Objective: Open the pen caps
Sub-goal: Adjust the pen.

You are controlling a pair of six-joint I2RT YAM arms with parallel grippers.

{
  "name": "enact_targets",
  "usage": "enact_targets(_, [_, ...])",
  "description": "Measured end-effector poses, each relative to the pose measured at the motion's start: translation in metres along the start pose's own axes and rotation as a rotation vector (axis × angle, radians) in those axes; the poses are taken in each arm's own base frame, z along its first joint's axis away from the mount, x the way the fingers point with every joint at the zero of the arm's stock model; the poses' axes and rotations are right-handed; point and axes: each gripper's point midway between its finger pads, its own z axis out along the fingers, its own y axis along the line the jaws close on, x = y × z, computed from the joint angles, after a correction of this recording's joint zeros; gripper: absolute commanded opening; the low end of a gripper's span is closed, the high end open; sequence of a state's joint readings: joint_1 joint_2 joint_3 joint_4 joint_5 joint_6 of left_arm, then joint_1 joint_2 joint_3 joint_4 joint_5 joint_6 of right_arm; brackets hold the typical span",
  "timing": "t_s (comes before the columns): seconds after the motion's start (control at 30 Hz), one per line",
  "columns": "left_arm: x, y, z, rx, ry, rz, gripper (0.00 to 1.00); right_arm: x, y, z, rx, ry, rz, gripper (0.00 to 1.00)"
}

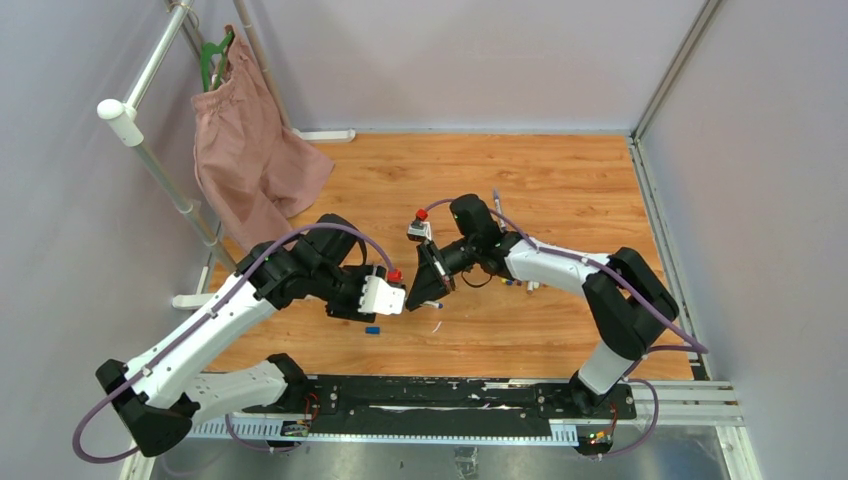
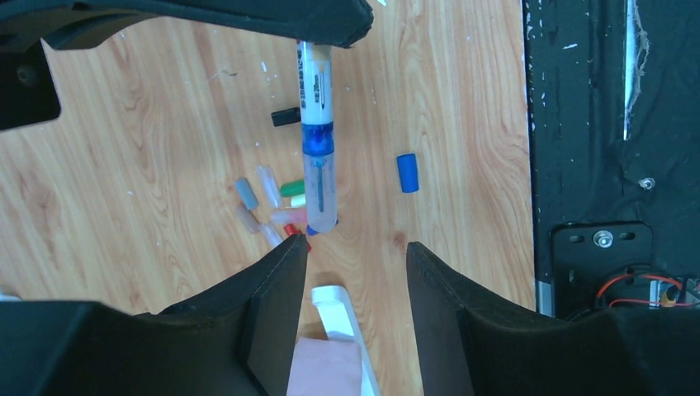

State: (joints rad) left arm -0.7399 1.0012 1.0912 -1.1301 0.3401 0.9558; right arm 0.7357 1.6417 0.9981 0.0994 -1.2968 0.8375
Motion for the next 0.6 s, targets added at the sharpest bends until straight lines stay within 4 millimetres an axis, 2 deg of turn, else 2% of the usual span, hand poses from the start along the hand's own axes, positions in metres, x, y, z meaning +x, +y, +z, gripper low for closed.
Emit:
enact_targets(0.33, [-0.001,0.001,0.003,0.008,-0.004,0.011,0.46,-0.010,0.022,0.011,-0.104,-0.001,0.080,0.00])
enact_targets(0.6, [-0.005,0.009,0.003,-0.023,-0.021,0.011,0.23,-0.011,0.029,0.012,-0.115,0.005,0.127,0.00])
